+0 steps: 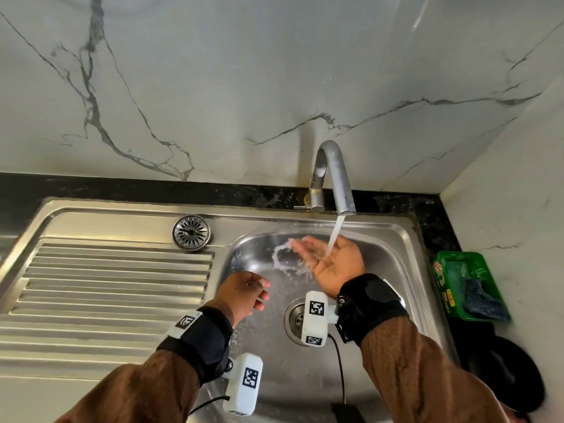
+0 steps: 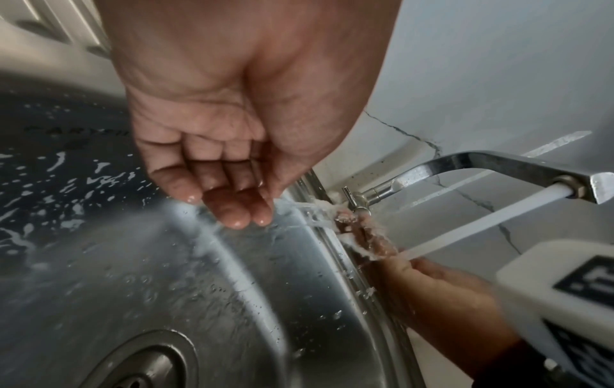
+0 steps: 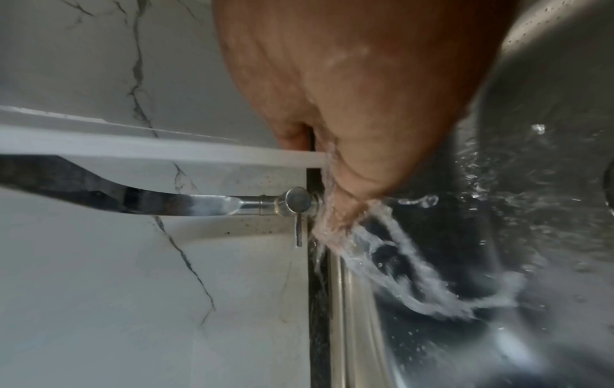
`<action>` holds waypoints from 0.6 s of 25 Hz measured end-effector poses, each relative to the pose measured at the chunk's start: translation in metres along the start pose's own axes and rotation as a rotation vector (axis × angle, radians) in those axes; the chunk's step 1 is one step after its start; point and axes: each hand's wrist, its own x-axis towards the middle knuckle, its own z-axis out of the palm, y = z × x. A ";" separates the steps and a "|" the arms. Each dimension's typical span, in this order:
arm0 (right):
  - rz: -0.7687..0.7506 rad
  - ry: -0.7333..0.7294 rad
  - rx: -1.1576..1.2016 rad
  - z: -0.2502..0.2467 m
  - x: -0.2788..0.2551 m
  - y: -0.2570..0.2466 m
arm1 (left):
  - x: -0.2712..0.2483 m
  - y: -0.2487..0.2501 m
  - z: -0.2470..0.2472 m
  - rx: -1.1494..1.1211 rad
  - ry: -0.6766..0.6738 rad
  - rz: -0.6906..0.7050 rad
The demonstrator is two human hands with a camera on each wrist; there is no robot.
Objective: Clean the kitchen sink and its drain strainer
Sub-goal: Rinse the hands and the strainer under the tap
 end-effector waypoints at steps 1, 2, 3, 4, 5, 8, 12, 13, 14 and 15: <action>-0.067 -0.002 0.066 -0.001 0.001 -0.002 | -0.001 -0.001 0.000 0.005 0.002 0.004; -0.130 0.026 0.119 -0.002 0.003 -0.003 | -0.002 -0.002 -0.001 0.008 0.003 0.010; -0.157 0.078 0.109 -0.004 0.004 -0.003 | -0.003 -0.002 -0.001 0.006 0.004 0.016; -0.128 0.119 0.067 -0.006 0.005 0.000 | -0.003 -0.002 -0.002 -0.003 0.007 0.019; -0.073 0.126 0.037 -0.008 0.004 0.002 | -0.004 -0.002 -0.004 -0.011 0.014 0.022; -0.089 0.083 0.059 -0.010 0.005 0.004 | -0.007 -0.005 -0.009 -0.003 0.053 0.029; 0.099 -0.082 -0.154 0.003 -0.004 0.006 | -0.015 -0.005 -0.015 -0.015 0.084 0.017; 0.110 -0.103 -0.174 0.006 -0.004 0.008 | -0.017 -0.005 -0.016 -0.026 0.093 0.007; 0.068 -0.100 -0.135 0.007 -0.003 0.009 | -0.019 -0.005 -0.018 -0.029 0.101 -0.003; -0.007 -0.072 -0.049 0.005 0.002 0.008 | -0.020 -0.006 -0.020 -0.020 0.109 -0.009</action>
